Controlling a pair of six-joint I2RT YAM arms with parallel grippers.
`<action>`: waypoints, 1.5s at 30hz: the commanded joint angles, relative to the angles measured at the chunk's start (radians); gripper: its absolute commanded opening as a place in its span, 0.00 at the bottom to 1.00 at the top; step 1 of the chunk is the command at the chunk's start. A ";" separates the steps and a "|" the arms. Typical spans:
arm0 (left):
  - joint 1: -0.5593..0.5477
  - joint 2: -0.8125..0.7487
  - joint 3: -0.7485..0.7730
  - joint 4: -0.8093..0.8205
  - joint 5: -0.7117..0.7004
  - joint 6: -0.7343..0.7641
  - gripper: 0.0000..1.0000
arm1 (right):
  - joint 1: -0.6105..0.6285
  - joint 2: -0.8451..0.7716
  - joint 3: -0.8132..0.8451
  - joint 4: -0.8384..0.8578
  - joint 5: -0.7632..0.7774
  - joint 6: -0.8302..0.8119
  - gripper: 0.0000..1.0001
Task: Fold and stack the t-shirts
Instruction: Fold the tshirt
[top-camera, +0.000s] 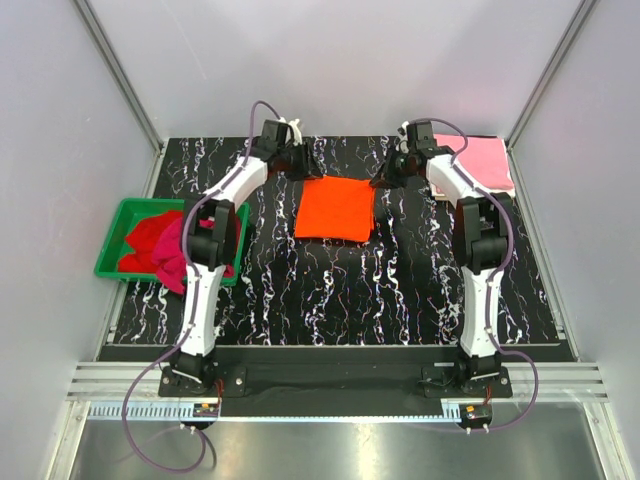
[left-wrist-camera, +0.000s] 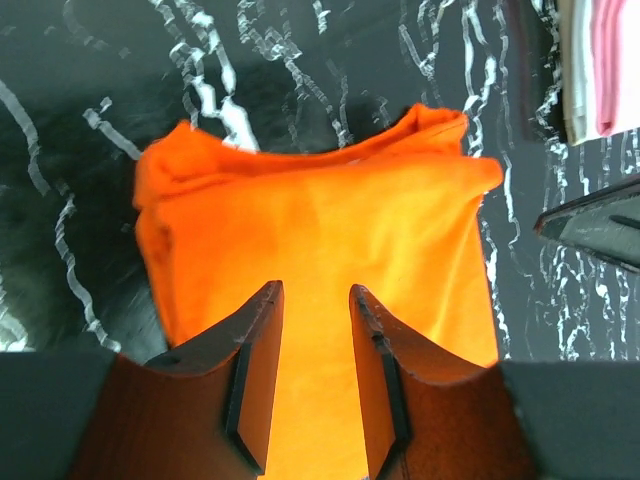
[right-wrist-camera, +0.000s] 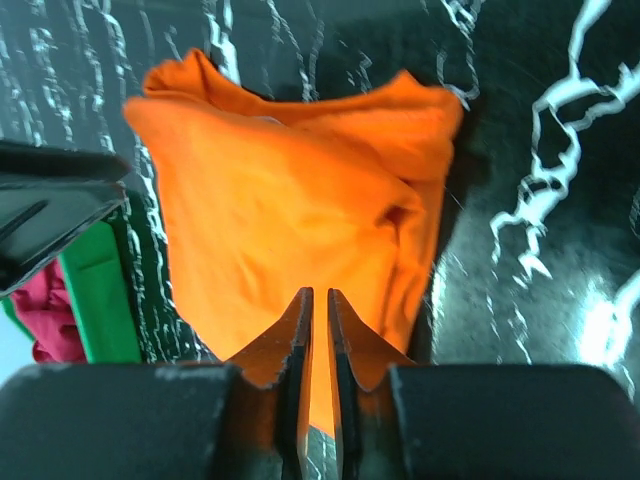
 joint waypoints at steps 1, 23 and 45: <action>0.010 0.068 0.089 0.060 0.036 -0.007 0.38 | 0.005 0.034 0.050 0.090 -0.057 0.024 0.16; 0.025 0.194 0.300 0.246 0.078 -0.109 0.52 | -0.085 0.327 0.466 0.070 -0.121 0.093 0.28; 0.019 0.057 0.015 0.100 0.136 -0.047 0.53 | 0.007 -0.156 -0.456 0.364 -0.172 0.090 0.21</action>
